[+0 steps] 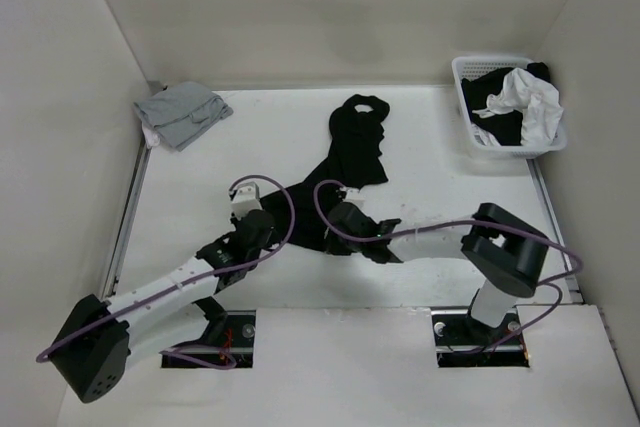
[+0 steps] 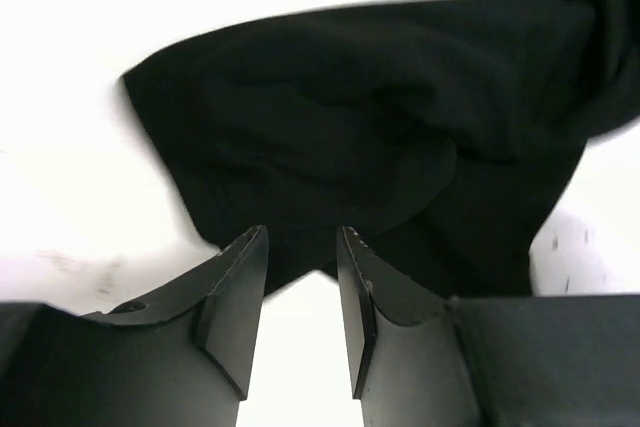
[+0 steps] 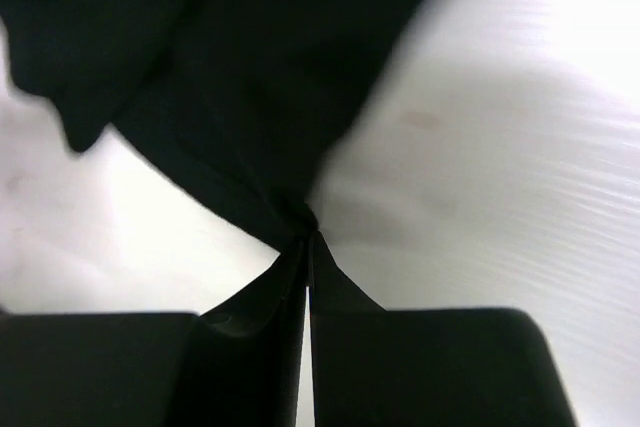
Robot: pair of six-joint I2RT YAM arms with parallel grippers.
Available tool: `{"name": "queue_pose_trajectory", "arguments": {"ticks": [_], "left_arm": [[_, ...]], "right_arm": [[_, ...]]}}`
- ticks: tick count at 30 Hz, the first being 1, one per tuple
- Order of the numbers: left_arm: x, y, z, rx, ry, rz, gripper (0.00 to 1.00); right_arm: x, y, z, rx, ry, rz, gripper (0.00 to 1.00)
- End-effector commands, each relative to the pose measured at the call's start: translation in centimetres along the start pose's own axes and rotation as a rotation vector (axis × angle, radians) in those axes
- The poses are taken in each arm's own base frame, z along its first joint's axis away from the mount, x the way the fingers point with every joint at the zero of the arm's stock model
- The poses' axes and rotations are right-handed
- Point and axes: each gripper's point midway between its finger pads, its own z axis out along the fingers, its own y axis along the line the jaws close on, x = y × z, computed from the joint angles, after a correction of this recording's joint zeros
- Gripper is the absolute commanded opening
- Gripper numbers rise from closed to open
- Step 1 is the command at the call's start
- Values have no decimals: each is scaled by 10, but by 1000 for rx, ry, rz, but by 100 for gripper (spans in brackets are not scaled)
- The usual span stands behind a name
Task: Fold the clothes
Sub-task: Flatten the tank top out
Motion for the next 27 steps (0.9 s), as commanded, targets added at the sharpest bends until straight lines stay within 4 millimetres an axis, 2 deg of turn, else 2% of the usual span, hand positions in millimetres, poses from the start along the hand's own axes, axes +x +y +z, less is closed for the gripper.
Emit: {"name": "queue_pose_trajectory", "arguments": {"ticks": [1, 6, 12, 17, 21, 27], "left_arm": [[-4, -36, -4, 82, 5, 76, 32], [21, -80, -17, 183, 57, 255, 31], [49, -106, -40, 266, 90, 378, 30], [73, -106, -50, 272, 127, 454, 32], [87, -100, -48, 253, 152, 486, 36], [88, -93, -34, 199, 135, 503, 38]], "right_arm": [[-17, -41, -27, 98, -77, 35, 6], [-13, -84, -48, 144, -81, 54, 6], [-21, -83, -54, 91, -122, 88, 7], [-33, -80, -53, 70, -149, 97, 7], [-34, -80, -52, 52, -149, 105, 7], [-34, -80, -55, 40, -153, 108, 7]]}}
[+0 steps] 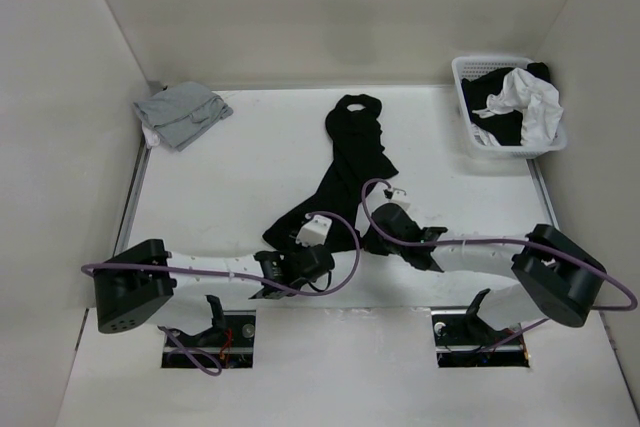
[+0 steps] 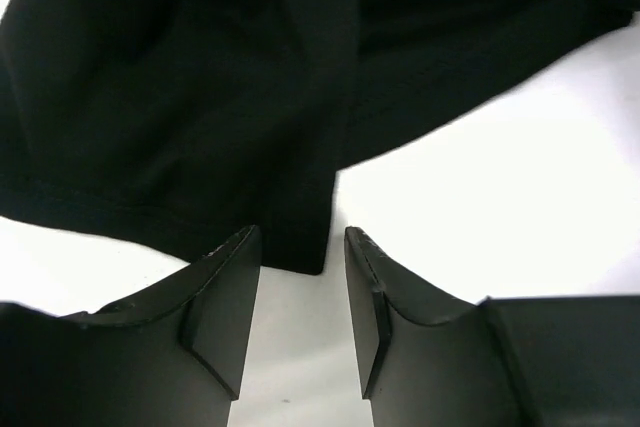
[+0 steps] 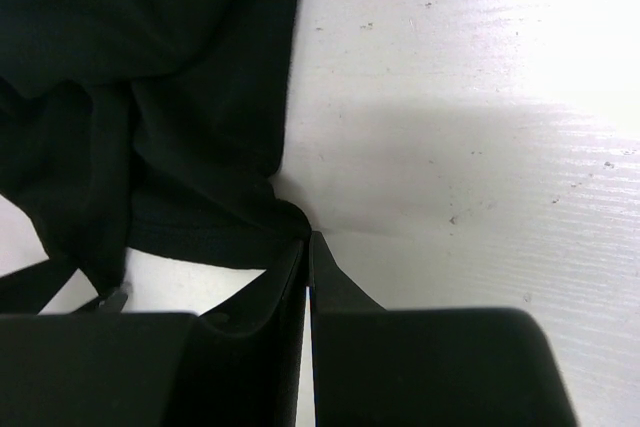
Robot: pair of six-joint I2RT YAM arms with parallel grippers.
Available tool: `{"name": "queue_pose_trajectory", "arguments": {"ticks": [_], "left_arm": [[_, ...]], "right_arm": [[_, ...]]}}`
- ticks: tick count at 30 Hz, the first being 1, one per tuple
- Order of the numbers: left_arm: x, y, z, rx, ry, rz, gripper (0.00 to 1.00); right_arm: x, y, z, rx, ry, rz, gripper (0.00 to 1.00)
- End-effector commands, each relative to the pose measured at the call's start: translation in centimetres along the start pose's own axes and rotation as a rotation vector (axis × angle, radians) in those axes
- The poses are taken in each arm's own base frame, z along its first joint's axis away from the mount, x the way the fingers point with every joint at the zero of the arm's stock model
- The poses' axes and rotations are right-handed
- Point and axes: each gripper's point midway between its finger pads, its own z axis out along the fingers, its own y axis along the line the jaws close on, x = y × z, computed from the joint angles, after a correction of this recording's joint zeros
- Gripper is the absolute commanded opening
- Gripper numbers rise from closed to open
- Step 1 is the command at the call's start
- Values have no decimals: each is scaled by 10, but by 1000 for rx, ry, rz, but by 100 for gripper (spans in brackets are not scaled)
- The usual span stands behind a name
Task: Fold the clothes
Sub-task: Flatten the tank top out
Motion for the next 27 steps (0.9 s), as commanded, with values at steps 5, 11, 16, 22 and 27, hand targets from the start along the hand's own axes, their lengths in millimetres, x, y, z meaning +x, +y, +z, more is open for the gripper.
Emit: {"name": "queue_pose_trajectory", "arguments": {"ticks": [5, 11, 16, 22, 27], "left_arm": [[-14, -2, 8, -23, -40, -17, 33], [-6, -6, 9, 2, -4, -9, 20], [-24, -6, -4, 26, -42, -55, 5], [-148, -6, -86, 214, -318, -314, 4], [-254, 66, -187, 265, -678, -589, 4]], "right_arm": [[-12, 13, -7, -66, -46, 16, 7], [-14, 14, -9, -73, -56, 22, 7], [-18, 16, -11, -78, -68, 22, 7], [-51, 27, -52, -139, -189, 21, 4], [-109, 39, -152, -210, -397, 30, 1]]}}
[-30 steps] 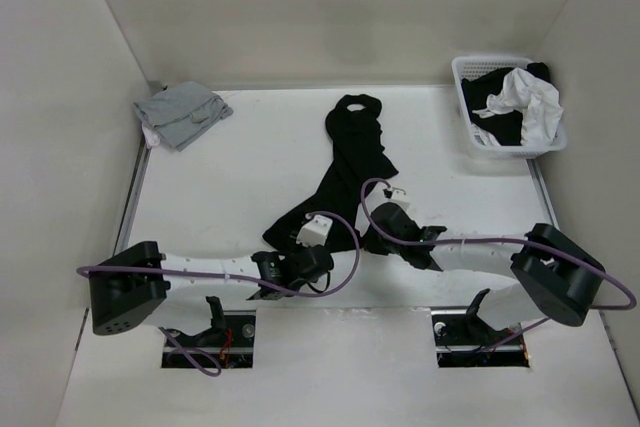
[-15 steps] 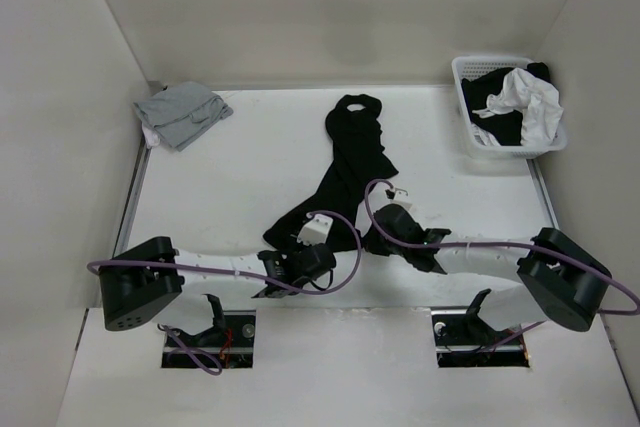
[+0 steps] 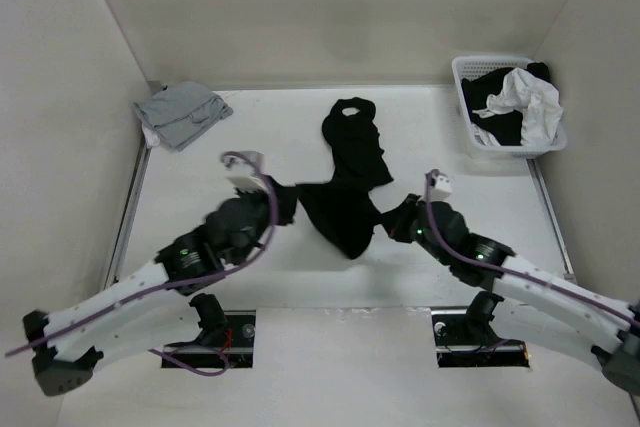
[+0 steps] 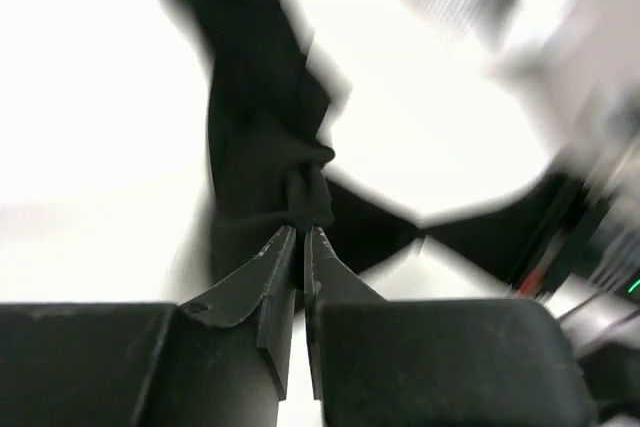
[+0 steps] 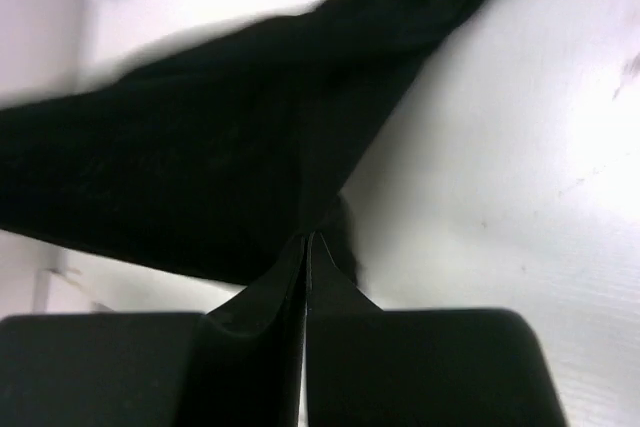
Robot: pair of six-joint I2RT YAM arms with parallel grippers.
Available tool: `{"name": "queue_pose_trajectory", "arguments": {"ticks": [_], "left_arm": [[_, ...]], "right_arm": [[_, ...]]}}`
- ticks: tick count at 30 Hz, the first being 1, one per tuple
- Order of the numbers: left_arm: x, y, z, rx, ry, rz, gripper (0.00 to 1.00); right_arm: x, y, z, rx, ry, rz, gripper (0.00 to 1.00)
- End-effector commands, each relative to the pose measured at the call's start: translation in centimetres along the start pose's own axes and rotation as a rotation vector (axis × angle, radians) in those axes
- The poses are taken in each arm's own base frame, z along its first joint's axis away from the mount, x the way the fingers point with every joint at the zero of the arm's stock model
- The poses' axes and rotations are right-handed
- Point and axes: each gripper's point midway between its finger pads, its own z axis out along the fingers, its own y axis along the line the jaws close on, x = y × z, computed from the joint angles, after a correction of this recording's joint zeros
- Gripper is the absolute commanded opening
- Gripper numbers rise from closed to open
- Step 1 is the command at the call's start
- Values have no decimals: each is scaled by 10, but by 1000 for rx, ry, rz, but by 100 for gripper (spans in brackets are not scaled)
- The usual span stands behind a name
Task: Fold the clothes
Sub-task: Flatten the tank top out
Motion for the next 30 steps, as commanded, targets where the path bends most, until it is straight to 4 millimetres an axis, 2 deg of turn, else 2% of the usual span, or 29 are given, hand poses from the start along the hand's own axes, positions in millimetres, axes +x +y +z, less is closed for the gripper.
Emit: {"name": "queue_pose_trajectory", "arguments": {"ticks": [1, 4, 6, 9, 10, 14, 17, 19, 20, 23, 26, 27, 28, 30], "left_arm": [[-108, -3, -39, 45, -276, -145, 3], [-182, 6, -75, 41, -482, -221, 3], [-222, 10, -101, 35, -606, -259, 3], [-275, 10, -138, 45, -778, -293, 3], [-286, 8, -145, 46, -811, -295, 3], [-329, -7, -168, 73, -907, -285, 3], [-352, -12, -177, 60, -971, -258, 3], [-359, -10, -173, 21, -993, -236, 3], [-357, -10, -163, 6, -983, -224, 3], [-333, 1, -112, -73, -908, -183, 3], [-305, 28, -59, -177, -837, -145, 3], [-294, 40, -36, -204, -805, -142, 3], [-288, 48, -22, -220, -786, -146, 3], [-275, 78, 19, -269, -729, -150, 3]], "right_arm": [[-70, 25, -60, -31, -184, -24, 0], [-135, 57, -128, -103, -340, -38, 0], [-179, 77, -170, -135, -443, -53, 0], [-239, 104, -223, -160, -574, -67, 0], [-258, 112, -239, -165, -616, -65, 0], [-312, 152, -281, -225, -718, -94, 0], [-337, 181, -293, -232, -783, -147, 0], [-339, 199, -285, -221, -803, -189, 0], [-340, 204, -277, -196, -819, -220, 0], [-343, 205, -241, -116, -848, -272, 0], [-340, 200, -182, -88, -793, -309, 0], [-338, 196, -157, -89, -754, -308, 0], [-339, 189, -131, -84, -714, -299, 0], [-344, 176, -86, -86, -649, -277, 0]]}}
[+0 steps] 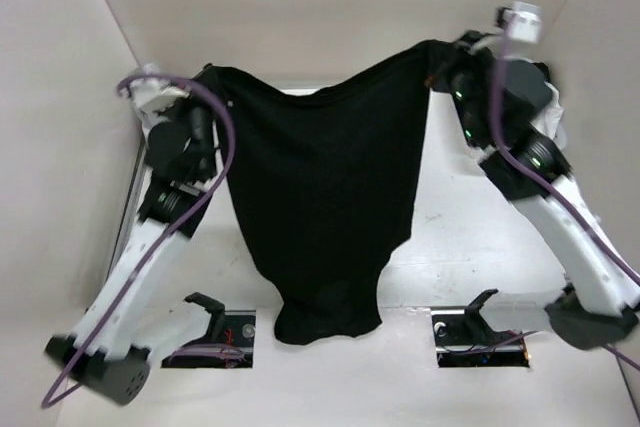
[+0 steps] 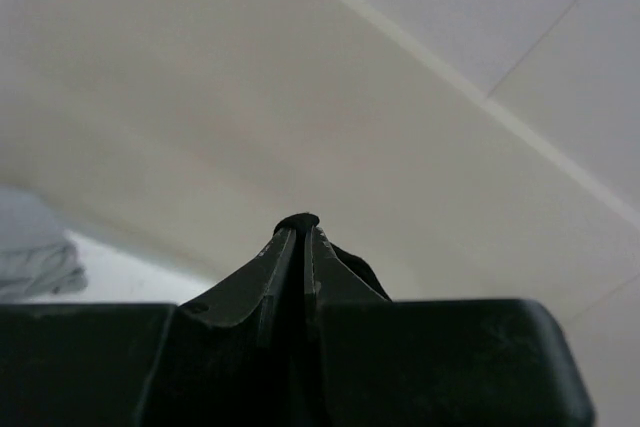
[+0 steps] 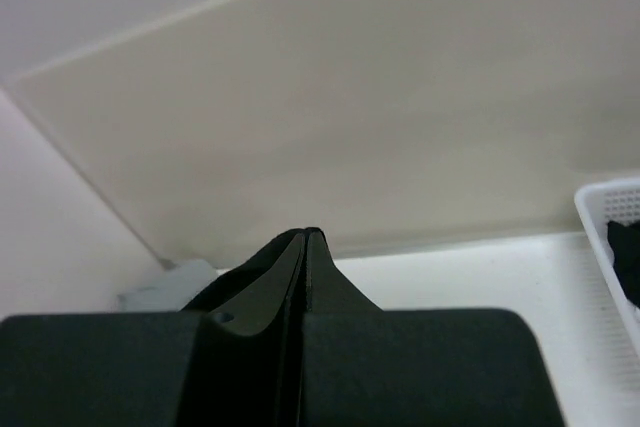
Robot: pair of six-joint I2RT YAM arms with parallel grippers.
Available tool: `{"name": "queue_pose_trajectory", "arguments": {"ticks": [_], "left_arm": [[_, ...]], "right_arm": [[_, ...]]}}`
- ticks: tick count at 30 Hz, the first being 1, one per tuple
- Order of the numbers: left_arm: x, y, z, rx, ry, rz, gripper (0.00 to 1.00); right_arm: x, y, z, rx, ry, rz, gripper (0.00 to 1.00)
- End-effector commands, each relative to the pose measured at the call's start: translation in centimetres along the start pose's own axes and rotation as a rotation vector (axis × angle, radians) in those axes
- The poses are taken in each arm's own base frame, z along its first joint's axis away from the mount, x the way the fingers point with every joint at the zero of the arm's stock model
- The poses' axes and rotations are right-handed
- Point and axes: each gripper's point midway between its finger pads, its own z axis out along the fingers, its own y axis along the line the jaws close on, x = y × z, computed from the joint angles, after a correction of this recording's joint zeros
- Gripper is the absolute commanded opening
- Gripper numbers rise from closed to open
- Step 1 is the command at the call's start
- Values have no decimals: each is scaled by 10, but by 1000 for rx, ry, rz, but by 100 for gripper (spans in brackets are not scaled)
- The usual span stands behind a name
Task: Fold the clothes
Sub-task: Flatten the tank top out
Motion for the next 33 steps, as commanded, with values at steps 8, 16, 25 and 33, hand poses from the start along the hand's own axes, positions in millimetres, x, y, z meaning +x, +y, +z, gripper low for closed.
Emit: {"name": "queue_pose_trajectory", "arguments": {"ticks": [8, 16, 25, 33], "left_arm": [[31, 46, 130, -54, 91, -135, 2], [-59, 1, 145, 54, -37, -129, 2], [-23, 32, 104, -11, 1, -111, 2], [92, 119, -20, -141, 204, -75, 2]], "right_arm": [[20, -12, 136, -68, 98, 109, 0], [-63, 0, 126, -144, -39, 155, 0], [-2, -29, 93, -75, 106, 93, 0], [169, -62, -29, -31, 313, 177, 0]]}}
